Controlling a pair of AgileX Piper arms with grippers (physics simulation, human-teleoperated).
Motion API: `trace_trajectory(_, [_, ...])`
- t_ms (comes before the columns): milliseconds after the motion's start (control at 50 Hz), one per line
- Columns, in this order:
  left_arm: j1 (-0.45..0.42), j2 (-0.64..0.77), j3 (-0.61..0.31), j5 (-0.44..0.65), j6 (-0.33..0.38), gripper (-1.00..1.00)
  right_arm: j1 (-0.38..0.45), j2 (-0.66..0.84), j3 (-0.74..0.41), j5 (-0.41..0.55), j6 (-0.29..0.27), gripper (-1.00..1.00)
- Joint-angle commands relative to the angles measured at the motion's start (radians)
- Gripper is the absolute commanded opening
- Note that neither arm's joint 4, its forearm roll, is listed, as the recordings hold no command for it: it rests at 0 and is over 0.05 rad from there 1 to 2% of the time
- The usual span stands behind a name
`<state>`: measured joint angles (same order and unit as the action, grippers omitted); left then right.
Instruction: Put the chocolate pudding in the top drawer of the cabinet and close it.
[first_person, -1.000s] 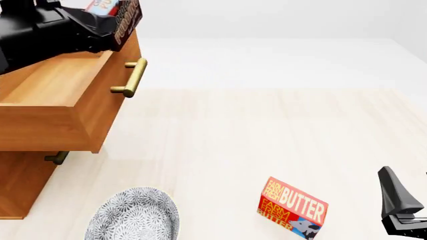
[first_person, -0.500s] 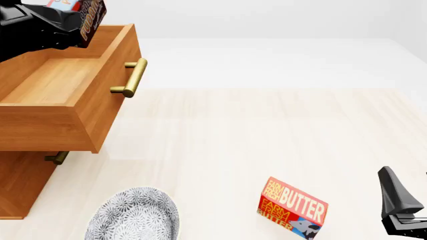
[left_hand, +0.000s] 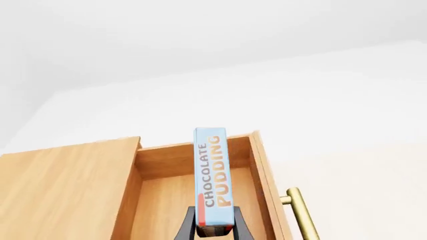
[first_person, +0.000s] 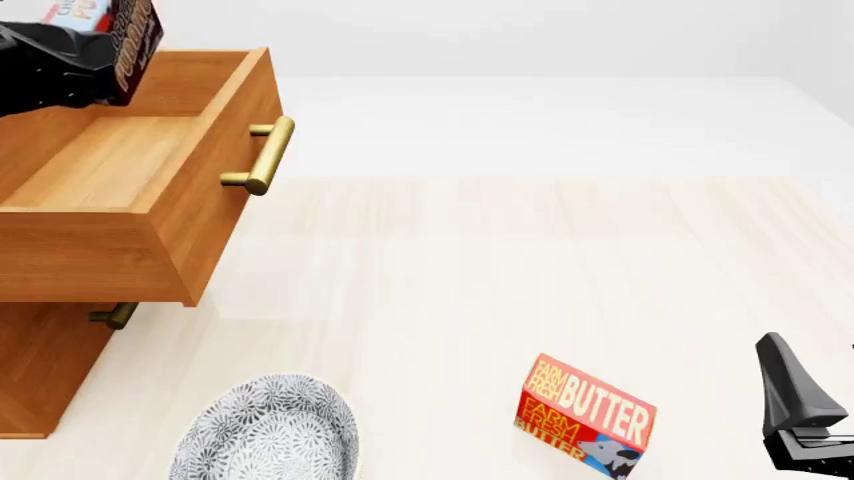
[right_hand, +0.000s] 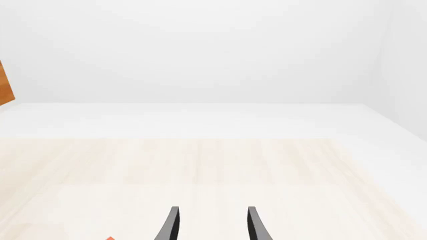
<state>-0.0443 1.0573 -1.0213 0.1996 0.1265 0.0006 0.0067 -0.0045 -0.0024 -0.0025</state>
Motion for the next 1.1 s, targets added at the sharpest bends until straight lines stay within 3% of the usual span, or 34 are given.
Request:
trace_trajectory(20, [0.031, -0.033, 0.026, 0.026, 0.003, -1.00, 0.000, 0.000, 0.000, 0.000, 0.000, 1.00])
trace_trajectory(480, [0.076, -0.070, 0.082, 0.055, -0.011, -1.00, 0.000, 0.000, 0.000, 0.000, 0.000, 1.00])
trace_trajectory(1100, [0.103, 0.007, 0.063, 0.059, -0.012, -1.00, 0.000, 0.000, 0.000, 0.000, 0.000, 1.00])
